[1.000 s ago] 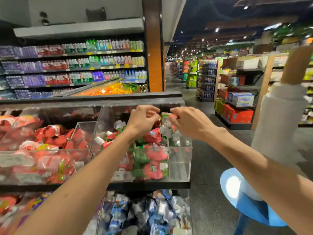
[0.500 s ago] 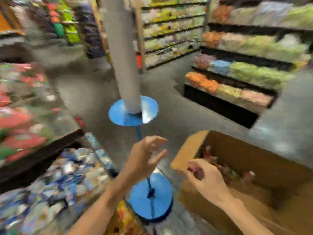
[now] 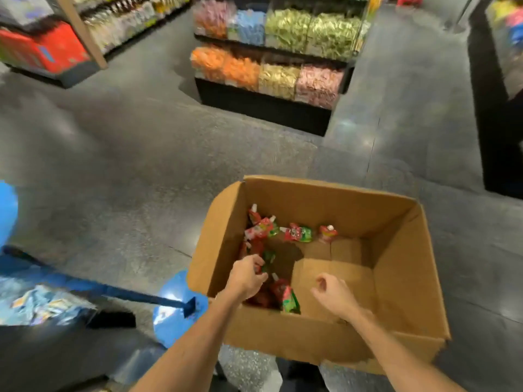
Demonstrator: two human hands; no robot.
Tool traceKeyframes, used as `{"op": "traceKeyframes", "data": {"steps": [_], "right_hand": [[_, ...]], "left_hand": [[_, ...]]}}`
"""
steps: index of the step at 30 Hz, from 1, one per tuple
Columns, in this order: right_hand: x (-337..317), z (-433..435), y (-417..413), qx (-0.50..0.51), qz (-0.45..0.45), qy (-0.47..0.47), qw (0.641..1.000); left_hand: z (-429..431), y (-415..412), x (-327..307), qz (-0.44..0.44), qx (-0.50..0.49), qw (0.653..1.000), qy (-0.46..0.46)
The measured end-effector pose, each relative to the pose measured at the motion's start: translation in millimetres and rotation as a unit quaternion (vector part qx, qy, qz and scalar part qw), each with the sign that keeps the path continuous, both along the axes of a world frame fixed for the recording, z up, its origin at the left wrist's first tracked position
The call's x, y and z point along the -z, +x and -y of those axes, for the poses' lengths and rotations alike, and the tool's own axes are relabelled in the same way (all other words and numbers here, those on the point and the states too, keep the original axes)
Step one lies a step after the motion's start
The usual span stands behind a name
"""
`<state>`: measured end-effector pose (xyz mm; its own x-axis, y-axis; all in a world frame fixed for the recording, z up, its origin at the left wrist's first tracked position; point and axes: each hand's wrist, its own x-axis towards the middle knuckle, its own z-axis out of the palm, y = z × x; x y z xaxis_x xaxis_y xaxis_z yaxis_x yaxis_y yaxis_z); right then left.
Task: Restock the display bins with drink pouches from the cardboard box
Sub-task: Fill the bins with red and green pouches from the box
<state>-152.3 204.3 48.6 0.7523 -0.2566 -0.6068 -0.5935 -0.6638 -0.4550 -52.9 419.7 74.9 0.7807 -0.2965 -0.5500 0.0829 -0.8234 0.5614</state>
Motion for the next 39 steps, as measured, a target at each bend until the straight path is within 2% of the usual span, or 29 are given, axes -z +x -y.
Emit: {"op": "traceKeyframes", "data": {"steps": [5, 10, 12, 14, 17, 19, 21, 23, 27, 31, 35, 39], "right_hand": [[80, 5, 67, -0.014, -0.108, 0.040, 0.993], [152, -17, 99, 0.003, -0.183, 0.062, 0.981], [176, -27, 98, 0.011, -0.224, 0.074, 0.972], [197, -36, 96, 0.003, -0.249, 0.067, 0.966], [216, -44, 90, -0.035, -0.245, 0.003, 0.969], [224, -43, 88, -0.029, -0.234, -0.011, 0.972], [229, -37, 90, -0.007, -0.237, 0.008, 0.972], [233, -26, 96, 0.009, -0.240, 0.021, 0.970], [232, 0, 106, 0.032, -0.246, 0.006, 0.969], [222, 17, 116, 0.028, -0.227, -0.014, 0.973], [213, 25, 121, 0.059, -0.221, 0.015, 0.973], [202, 38, 124, 0.122, -0.210, 0.140, 0.960]], "left_hand": [[21, 49, 83, -0.084, -0.039, 0.993, 0.071], [33, 68, 158, -0.194, -0.066, 0.974, 0.099], [39, 72, 181, -0.138, -0.073, 0.978, 0.138], [44, 72, 200, -0.083, -0.013, 0.973, 0.217], [50, 65, 218, -0.022, 0.039, 0.950, 0.309], [53, 61, 226, 0.039, 0.055, 0.935, 0.347], [50, 62, 235, 0.054, 0.072, 0.932, 0.352], [43, 62, 242, 0.052, 0.088, 0.936, 0.338], [35, 62, 238, 0.100, 0.115, 0.943, 0.296], [38, 69, 225, 0.069, 0.083, 0.965, 0.238], [37, 78, 213, -0.009, -0.044, 0.991, 0.123], [40, 88, 180, -0.098, -0.202, 0.974, 0.017]]}}
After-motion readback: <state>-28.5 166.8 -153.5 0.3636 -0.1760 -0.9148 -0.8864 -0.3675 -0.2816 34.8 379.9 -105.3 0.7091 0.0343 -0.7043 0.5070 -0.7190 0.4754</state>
